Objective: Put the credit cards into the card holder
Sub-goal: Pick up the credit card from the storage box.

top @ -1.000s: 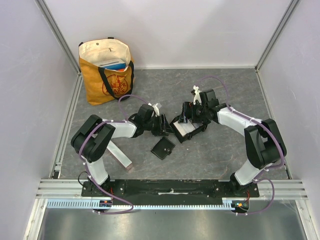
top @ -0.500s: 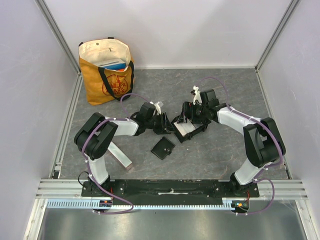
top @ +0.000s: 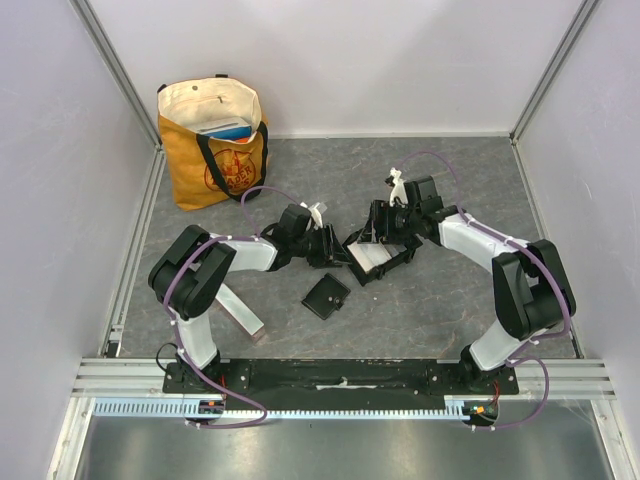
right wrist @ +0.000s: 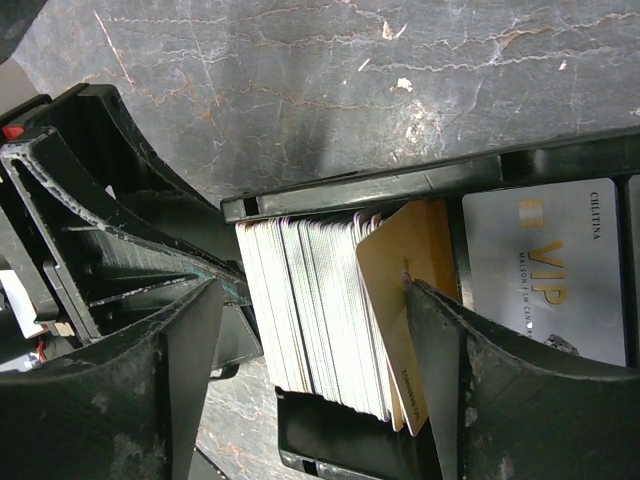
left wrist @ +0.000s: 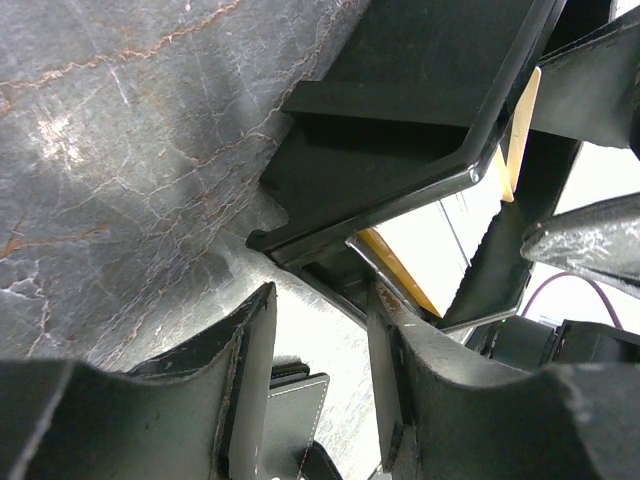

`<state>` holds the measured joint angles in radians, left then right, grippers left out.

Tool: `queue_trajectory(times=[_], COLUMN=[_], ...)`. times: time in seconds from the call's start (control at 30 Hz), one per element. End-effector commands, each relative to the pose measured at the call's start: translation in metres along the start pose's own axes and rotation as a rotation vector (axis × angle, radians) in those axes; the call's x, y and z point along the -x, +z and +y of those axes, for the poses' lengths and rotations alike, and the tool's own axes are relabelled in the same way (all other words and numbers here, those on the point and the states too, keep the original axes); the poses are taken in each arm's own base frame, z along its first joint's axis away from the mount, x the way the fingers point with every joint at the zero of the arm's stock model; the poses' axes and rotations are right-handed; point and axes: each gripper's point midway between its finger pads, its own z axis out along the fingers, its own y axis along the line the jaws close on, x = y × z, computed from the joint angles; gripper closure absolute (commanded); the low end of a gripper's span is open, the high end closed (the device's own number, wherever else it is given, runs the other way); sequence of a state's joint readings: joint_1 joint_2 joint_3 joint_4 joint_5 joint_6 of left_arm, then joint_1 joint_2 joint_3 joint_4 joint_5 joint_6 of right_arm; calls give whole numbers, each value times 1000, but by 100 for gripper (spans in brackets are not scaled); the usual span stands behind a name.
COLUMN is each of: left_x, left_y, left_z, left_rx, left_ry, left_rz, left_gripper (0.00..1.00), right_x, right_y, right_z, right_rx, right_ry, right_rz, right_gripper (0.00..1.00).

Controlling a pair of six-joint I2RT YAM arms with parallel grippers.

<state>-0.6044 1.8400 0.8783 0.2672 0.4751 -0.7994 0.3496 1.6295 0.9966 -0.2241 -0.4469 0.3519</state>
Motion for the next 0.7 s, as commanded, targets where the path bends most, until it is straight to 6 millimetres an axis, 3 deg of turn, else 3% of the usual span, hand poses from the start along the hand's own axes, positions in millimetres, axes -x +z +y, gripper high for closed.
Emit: queue_trajectory(times=[0.0, 0.23, 0.53, 0.67], left_x=[13, 12, 10, 12], left_y=[5, 6, 7, 8], left_z=[-17, -17, -17, -18], left_rx=[-50, -53, -53, -58], left_ry=[15, 14, 12, 14], left_rz=[-24, -16, -10, -10], left_gripper=[53, 53, 53, 54], right_x=[6, 2, 4, 6], right_y=[-4, 0, 2, 1], right_z=[7, -2, -9, -10], right_rx=[35, 13, -2, -6], right_ry=[-7, 12, 29, 30], right_rz=[-25, -11, -13, -17], right_gripper=[22, 36, 61, 66])
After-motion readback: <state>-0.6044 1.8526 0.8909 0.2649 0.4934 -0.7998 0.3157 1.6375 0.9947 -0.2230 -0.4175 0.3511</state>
